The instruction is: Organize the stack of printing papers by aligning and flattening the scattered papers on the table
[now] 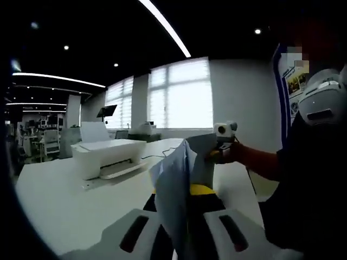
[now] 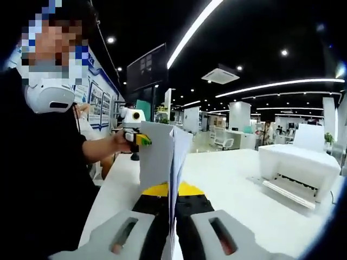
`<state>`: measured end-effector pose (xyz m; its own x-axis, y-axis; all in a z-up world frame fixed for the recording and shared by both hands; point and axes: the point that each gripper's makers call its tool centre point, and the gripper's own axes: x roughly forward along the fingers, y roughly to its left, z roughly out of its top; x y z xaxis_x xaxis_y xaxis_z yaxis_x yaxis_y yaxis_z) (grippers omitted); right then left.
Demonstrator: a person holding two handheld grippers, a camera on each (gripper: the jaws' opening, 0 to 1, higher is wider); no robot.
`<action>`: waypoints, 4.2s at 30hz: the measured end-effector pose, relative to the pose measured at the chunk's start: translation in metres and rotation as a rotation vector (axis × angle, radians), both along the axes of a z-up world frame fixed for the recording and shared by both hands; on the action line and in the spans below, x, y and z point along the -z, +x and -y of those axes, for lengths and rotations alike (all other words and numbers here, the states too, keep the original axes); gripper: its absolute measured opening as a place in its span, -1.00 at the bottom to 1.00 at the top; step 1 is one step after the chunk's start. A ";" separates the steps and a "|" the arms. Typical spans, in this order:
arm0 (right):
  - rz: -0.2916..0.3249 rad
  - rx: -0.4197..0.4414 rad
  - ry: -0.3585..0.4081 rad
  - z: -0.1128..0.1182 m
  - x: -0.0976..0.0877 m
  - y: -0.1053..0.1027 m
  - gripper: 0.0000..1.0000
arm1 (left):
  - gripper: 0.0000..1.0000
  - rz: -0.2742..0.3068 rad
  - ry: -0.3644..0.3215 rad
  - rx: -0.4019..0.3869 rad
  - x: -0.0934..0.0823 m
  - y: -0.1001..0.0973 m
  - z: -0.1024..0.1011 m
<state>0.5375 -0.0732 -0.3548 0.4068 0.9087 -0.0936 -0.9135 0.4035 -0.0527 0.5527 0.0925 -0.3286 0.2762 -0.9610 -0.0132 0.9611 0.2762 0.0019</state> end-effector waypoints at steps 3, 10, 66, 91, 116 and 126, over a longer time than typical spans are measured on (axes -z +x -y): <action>0.013 0.065 0.036 0.004 -0.008 0.009 -0.76 | -0.74 -0.006 -0.034 -0.023 -0.005 0.004 0.000; 0.008 0.081 0.056 0.006 -0.008 0.011 -0.37 | -0.13 -0.118 -0.057 -0.046 0.005 0.012 0.002; 0.056 -0.411 -0.669 -0.093 -0.046 0.009 -0.51 | -0.87 0.026 0.057 0.092 0.013 -0.006 0.004; 0.012 -0.503 -0.811 -0.098 -0.044 -0.014 -0.56 | -0.87 -0.009 0.085 0.085 0.019 -0.014 0.009; 0.048 -0.441 -1.180 -0.076 -0.055 -0.025 -0.50 | -0.87 0.009 0.132 0.088 0.017 -0.024 0.018; -0.014 -0.450 -1.229 -0.092 -0.019 -0.008 -0.51 | -0.87 0.008 0.142 0.092 0.017 -0.025 0.020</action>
